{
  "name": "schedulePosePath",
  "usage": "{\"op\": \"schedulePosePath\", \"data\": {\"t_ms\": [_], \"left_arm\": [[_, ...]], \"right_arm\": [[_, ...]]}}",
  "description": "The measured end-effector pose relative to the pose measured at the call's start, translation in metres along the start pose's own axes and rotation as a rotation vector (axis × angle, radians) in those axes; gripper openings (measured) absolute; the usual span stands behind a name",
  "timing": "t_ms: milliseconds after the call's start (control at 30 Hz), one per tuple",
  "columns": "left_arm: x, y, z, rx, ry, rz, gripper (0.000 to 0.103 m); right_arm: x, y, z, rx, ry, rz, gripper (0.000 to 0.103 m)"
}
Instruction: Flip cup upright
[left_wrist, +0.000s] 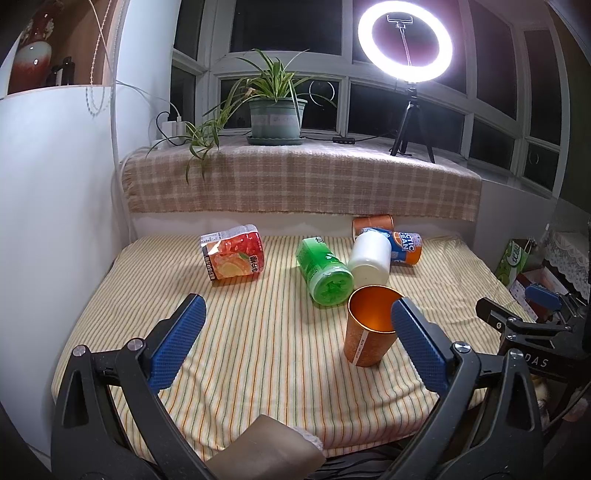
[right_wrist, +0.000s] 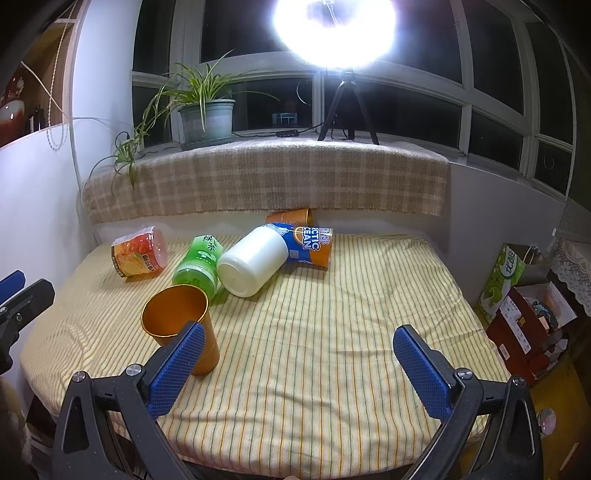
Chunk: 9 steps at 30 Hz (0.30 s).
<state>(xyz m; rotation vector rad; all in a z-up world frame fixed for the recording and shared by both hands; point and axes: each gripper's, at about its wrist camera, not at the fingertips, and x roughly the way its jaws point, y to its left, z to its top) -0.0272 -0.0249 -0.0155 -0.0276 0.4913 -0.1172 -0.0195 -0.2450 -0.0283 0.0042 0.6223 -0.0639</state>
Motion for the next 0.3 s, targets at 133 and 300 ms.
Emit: {"op": "schedulePosePath", "data": {"t_ms": [133,300], "left_arm": [[0.0007,0.0008,0.0007,-0.002,0.001,0.0,0.102],[0.0003,0.0015,0.0005,-0.001,-0.002,0.007,0.102]], "right_arm": [[0.0021,0.0,-0.0009,0.0,0.007,-0.002,0.103],[0.0047,0.0001,-0.003,-0.001,0.015,-0.002,0.103]]}}
